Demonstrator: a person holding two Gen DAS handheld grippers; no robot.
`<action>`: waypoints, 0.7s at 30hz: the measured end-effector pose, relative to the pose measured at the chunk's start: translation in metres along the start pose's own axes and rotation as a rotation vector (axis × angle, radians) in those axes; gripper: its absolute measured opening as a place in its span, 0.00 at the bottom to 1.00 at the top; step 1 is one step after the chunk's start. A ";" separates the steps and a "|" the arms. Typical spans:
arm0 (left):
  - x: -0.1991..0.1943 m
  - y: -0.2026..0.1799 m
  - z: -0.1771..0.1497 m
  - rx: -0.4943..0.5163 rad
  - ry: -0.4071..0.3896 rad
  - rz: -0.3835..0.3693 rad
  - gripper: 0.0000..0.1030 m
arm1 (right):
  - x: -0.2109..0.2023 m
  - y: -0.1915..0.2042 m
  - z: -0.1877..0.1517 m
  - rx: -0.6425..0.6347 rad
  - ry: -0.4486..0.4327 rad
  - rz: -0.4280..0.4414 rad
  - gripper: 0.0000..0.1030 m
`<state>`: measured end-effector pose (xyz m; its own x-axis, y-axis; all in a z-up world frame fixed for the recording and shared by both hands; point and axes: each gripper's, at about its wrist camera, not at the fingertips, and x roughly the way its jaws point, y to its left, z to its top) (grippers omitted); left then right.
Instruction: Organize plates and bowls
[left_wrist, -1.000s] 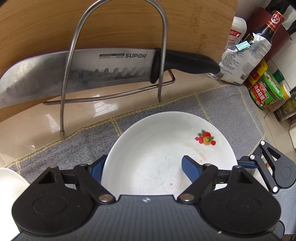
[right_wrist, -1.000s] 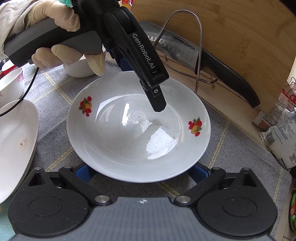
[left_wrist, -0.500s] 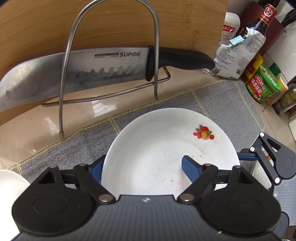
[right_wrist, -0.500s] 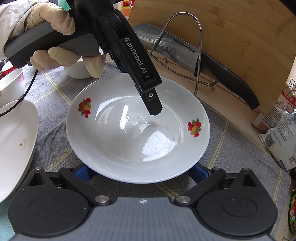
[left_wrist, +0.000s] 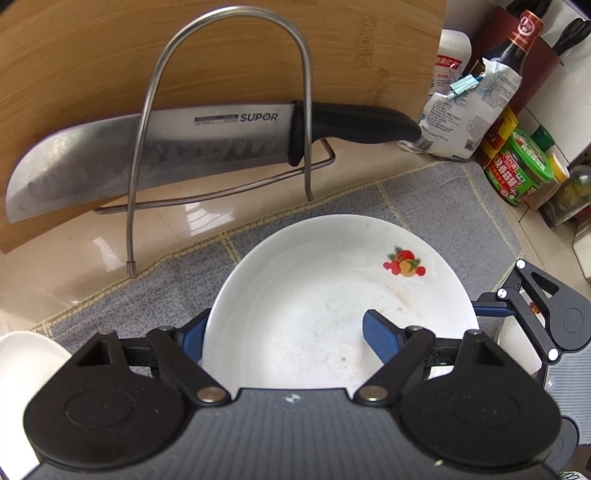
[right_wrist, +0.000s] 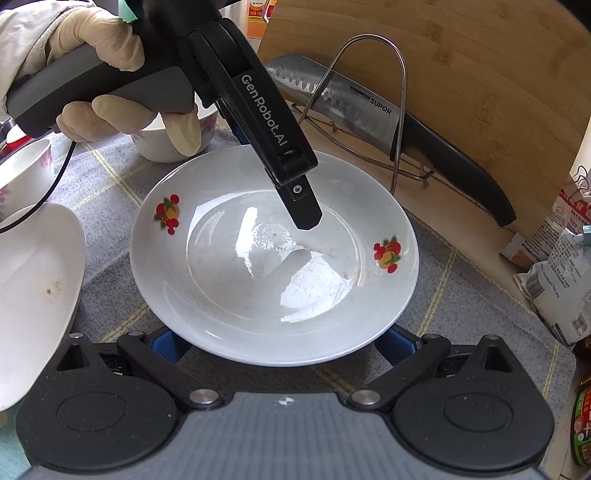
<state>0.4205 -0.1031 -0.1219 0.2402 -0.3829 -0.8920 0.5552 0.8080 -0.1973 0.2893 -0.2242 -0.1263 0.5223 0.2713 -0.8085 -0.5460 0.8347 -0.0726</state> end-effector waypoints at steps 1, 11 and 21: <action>-0.002 -0.001 0.000 0.003 -0.003 0.001 0.81 | -0.002 0.001 0.000 0.001 -0.002 -0.003 1.00; -0.020 -0.010 -0.003 0.019 -0.023 0.007 0.81 | -0.017 0.006 0.002 -0.006 -0.013 -0.014 1.00; -0.033 -0.022 -0.007 0.034 -0.041 0.012 0.81 | -0.027 0.006 -0.001 0.013 -0.017 -0.019 1.00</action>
<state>0.3949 -0.1046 -0.0911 0.2795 -0.3919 -0.8765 0.5785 0.7973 -0.1720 0.2714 -0.2275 -0.1053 0.5432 0.2635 -0.7972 -0.5278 0.8456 -0.0801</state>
